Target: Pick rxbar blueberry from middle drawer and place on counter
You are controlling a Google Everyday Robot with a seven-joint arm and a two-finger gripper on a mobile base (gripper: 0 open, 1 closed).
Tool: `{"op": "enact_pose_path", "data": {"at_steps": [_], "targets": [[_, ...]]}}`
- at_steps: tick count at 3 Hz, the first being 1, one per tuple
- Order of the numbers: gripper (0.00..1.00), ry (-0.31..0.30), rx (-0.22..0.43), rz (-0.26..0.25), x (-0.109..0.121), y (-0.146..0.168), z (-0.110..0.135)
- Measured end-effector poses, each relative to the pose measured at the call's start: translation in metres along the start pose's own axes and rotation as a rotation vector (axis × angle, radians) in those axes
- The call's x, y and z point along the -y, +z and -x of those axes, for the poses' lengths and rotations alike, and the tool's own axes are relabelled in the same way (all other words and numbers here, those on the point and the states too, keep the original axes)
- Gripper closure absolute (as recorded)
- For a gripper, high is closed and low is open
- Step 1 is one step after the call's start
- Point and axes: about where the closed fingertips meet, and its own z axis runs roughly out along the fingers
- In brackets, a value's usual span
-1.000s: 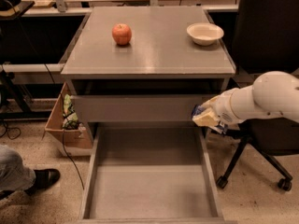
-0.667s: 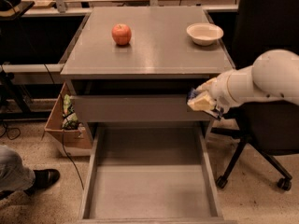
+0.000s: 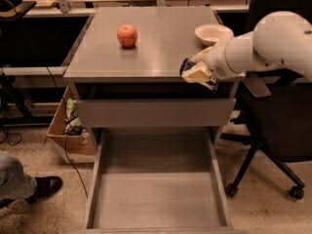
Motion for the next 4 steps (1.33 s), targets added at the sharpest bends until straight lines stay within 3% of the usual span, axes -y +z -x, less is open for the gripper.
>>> {"op": "enact_pose_path", "data": {"at_steps": [1,2,3,4], "targets": [[1.00,-0.032,0.071,0.020,0.012,0.024,0.031],[1.00,-0.065,0.140,0.053,0.024,0.072,0.059],[1.00,-0.083,0.173,0.073,0.028,0.099,0.072],[0.73,-0.089,0.169,0.102,0.029,0.138,0.073]]}}
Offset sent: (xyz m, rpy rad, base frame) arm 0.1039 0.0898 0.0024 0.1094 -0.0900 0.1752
